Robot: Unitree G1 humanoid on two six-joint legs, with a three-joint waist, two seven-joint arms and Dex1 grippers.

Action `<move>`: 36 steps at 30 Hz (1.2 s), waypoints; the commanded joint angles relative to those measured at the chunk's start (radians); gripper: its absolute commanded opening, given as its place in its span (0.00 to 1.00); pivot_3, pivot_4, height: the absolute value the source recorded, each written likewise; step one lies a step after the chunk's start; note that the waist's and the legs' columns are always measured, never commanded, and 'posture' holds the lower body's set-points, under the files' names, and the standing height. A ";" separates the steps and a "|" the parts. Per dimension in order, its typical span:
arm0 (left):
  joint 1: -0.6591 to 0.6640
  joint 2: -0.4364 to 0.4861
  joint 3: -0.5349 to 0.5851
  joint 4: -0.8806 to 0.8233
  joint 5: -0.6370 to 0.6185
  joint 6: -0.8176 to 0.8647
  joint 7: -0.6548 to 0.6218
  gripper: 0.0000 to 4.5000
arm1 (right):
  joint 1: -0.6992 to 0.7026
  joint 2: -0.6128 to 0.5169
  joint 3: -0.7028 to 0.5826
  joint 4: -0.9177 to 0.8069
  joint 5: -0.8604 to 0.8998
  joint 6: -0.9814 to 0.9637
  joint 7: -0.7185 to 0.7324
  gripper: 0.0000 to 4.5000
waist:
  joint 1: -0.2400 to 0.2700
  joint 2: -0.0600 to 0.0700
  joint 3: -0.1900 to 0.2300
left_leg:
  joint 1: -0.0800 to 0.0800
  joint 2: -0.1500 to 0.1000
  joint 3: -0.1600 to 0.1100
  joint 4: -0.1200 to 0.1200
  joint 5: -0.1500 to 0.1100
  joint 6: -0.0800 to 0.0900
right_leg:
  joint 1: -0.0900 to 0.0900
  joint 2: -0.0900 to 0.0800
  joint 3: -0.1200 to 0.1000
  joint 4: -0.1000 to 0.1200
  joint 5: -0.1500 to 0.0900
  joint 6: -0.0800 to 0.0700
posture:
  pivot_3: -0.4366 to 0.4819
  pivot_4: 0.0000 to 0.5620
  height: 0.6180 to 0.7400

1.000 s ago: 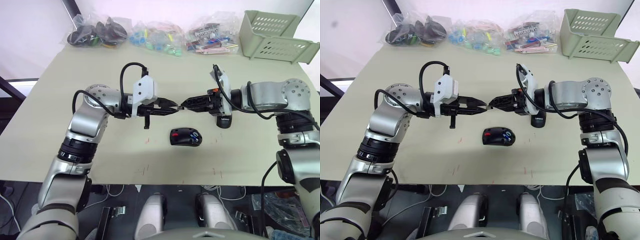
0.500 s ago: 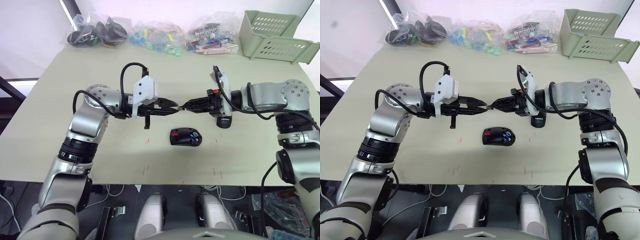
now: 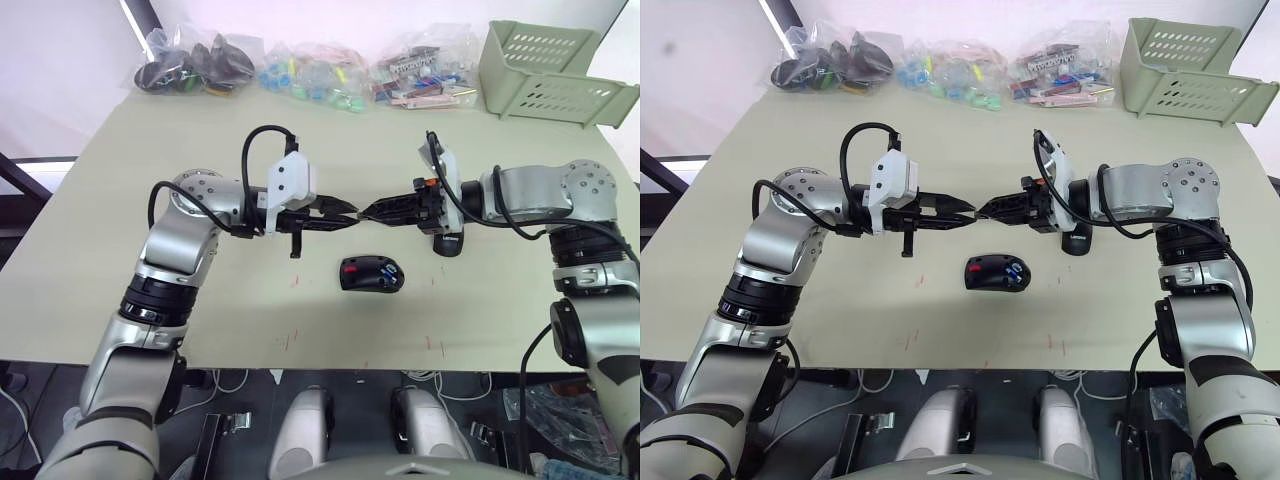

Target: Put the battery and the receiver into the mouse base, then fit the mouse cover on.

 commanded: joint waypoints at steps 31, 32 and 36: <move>-0.001 0.000 0.013 -0.028 -0.001 -0.008 0.005 0.09 | -0.024 -0.022 -0.014 -0.009 0.032 0.020 0.060 0.00 | 0.000 0.001 0.000 | 0.000 0.000 0.000 0.000 0.000 0.000 | 0.000 0.000 0.000 0.000 0.000 0.000 | 0.48 0.27 1.00; 0.000 0.000 0.014 -0.028 0.000 -0.010 0.005 0.09 | -0.024 -0.022 -0.013 -0.010 0.032 0.020 0.060 0.00 | 0.000 0.001 0.000 | 0.000 0.000 0.000 0.000 0.000 0.000 | 0.000 0.000 0.000 0.000 0.000 0.000 | 0.48 0.27 1.00; 0.010 0.005 0.025 -0.033 -0.021 -0.010 -0.012 0.09 | -0.023 -0.023 -0.013 -0.012 0.032 0.020 0.060 0.00 | 0.000 0.001 0.000 | 0.000 0.000 0.000 0.000 0.000 0.000 | 0.000 0.000 0.000 0.000 0.000 0.000 | 0.48 0.27 1.00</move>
